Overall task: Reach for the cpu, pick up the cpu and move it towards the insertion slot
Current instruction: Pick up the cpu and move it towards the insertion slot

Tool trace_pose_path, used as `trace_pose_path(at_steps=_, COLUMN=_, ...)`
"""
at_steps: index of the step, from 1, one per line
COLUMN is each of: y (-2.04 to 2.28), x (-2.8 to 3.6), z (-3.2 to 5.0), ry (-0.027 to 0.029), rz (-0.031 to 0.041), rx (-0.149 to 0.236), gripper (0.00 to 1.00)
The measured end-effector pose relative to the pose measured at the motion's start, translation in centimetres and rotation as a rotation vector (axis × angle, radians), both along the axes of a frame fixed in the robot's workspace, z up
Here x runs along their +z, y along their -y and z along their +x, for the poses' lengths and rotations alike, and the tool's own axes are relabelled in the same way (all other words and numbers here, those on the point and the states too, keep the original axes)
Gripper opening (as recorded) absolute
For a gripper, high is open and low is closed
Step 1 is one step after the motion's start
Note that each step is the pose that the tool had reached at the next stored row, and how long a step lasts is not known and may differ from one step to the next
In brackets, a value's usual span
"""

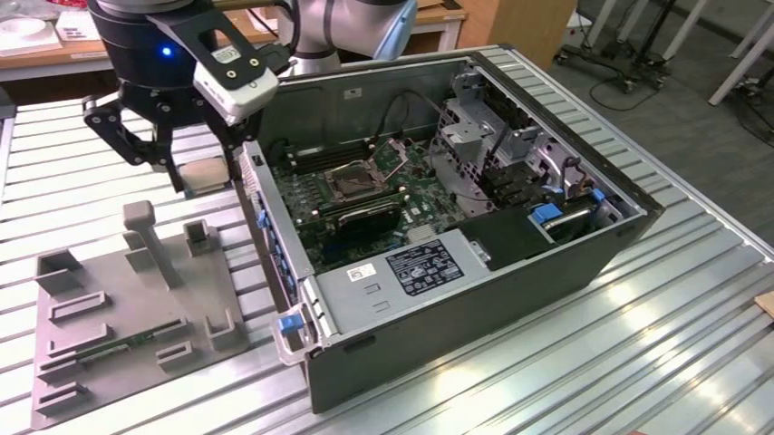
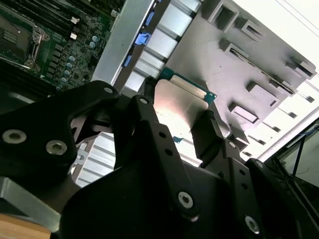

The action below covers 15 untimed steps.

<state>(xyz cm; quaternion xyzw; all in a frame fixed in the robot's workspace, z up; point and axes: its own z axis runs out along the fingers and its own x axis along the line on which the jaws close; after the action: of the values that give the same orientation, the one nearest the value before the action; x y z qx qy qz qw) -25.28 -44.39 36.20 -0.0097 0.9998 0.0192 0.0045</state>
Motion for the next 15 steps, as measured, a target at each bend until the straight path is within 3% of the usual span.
trace_pose_path(at_steps=15, y=0.0, x=0.0, z=0.61, ry=0.0, rz=0.0, rx=0.0, gripper=0.54)
